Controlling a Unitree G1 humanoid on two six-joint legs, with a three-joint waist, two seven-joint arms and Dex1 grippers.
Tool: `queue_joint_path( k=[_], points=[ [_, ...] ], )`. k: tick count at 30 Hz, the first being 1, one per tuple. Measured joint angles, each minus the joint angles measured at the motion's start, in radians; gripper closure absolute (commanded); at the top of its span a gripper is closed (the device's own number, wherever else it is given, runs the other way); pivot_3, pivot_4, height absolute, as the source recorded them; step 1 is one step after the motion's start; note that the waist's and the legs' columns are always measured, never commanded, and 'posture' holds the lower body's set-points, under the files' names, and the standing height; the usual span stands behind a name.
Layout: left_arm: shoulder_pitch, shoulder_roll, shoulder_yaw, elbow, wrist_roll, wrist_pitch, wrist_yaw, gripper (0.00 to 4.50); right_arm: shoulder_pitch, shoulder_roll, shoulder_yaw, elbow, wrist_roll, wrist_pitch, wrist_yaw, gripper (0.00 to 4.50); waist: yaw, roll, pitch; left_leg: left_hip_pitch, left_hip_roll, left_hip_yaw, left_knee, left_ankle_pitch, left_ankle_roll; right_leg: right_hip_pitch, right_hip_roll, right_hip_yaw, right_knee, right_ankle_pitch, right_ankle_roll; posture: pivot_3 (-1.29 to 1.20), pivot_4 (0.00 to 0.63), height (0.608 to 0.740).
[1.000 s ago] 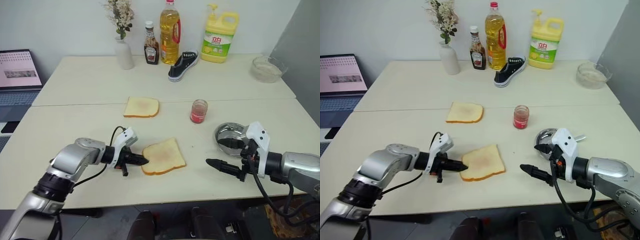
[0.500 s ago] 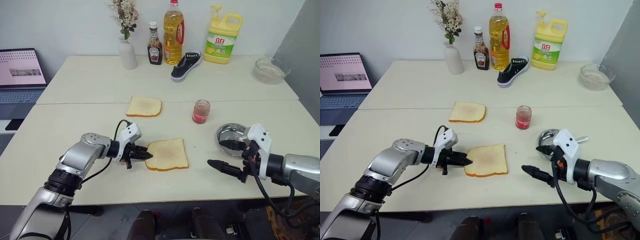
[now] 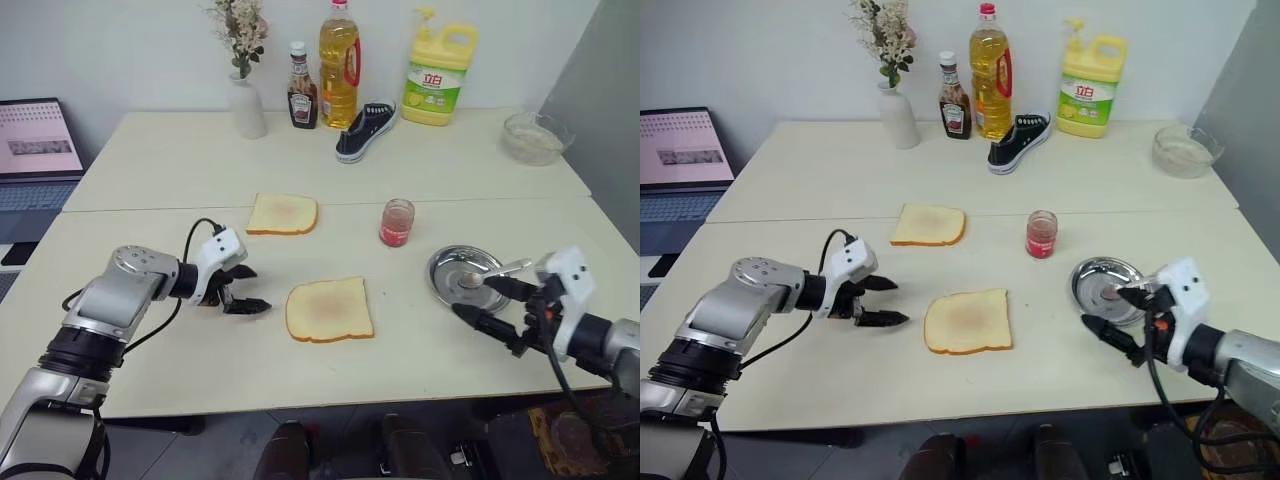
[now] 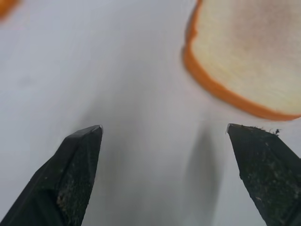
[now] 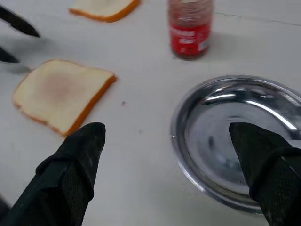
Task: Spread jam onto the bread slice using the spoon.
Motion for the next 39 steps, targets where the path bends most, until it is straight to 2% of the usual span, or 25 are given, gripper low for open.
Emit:
queue_joint_path(
  k=[2, 6, 11, 16, 17, 23, 29, 39],
  points=[
    [-0.026, -0.089, 0.047, -0.080, -0.053, 0.021, 0.043, 0.07, 0.007, 0.046, -0.041, 0.051, -0.003, -0.001, -0.048, 0.00, 0.007, 0.000, 0.000, -0.003, -0.001, 0.000, 0.001, 0.000, 0.000, 0.000, -0.001, 0.000, -0.002, 0.001, 0.002, 0.00, 0.150, 0.740],
    [-0.010, -0.199, 0.019, -0.284, -0.123, 0.040, 0.062, 0.07, -0.045, 0.168, -0.117, 0.183, 0.028, -0.001, -0.170, 0.00, -0.006, 0.000, 0.000, -0.003, -0.001, 0.004, 0.000, 0.000, 0.000, -0.001, -0.002, 0.004, -0.004, 0.002, 0.003, 0.00, 0.150, 0.740],
    [0.021, -0.216, -0.045, -0.391, -0.125, -0.026, 0.020, 0.07, -0.149, 0.256, -0.237, 0.388, 0.152, 0.003, -0.302, 0.00, -0.029, 0.002, 0.000, 0.003, -0.001, 0.006, -0.003, 0.000, 0.000, 0.000, 0.003, 0.005, 0.000, 0.001, 0.001, 0.00, 0.150, 0.740],
    [0.025, -0.231, -0.077, -0.384, -0.091, -0.068, 0.019, 0.07, -0.202, 0.287, -0.241, 0.506, 0.212, 0.005, -0.331, 0.00, -0.032, 0.003, 0.000, 0.004, 0.000, 0.007, -0.002, 0.000, 0.000, 0.000, 0.007, 0.006, 0.001, 0.001, 0.000, 0.00, 0.150, 0.740],
    [0.023, -0.239, -0.076, -0.360, -0.081, -0.081, 0.030, 0.07, -0.262, 0.291, -0.239, 0.590, 0.220, -0.004, -0.331, 0.00, -0.034, 0.004, -0.001, 0.004, 0.000, 0.008, -0.001, 0.000, 0.000, 0.000, 0.006, 0.008, 0.001, 0.002, 0.000, 0.00, 0.150, 0.740],
    [0.042, -0.230, -0.071, -0.377, -0.077, -0.063, 0.053, 0.07, -0.376, 0.296, -0.150, 0.759, 0.189, -0.026, -0.241, 0.00, -0.037, 0.004, -0.001, 0.004, 0.000, 0.009, -0.002, 0.000, 0.001, 0.000, 0.007, 0.008, 0.001, 0.002, 0.000, 0.00, 0.150, 0.740],
    [0.047, -0.224, -0.069, -0.389, -0.077, -0.036, 0.073, 0.07, -0.412, 0.294, -0.079, 0.833, 0.127, -0.047, -0.172, 0.00, -0.031, 0.004, -0.001, 0.003, -0.001, 0.008, -0.002, 0.000, 0.001, 0.000, 0.006, 0.007, 0.000, 0.002, 0.001, 0.00, 0.150, 0.740],
    [0.045, -0.222, -0.069, -0.390, -0.077, -0.029, 0.094, 0.07, -0.465, 0.294, -0.076, 0.916, 0.072, -0.097, -0.123, 0.00, -0.032, 0.004, -0.001, 0.004, 0.000, 0.009, -0.002, 0.000, 0.001, 0.000, 0.006, 0.008, 0.001, 0.002, 0.001, 0.00, 0.150, 0.740]
  ],
)
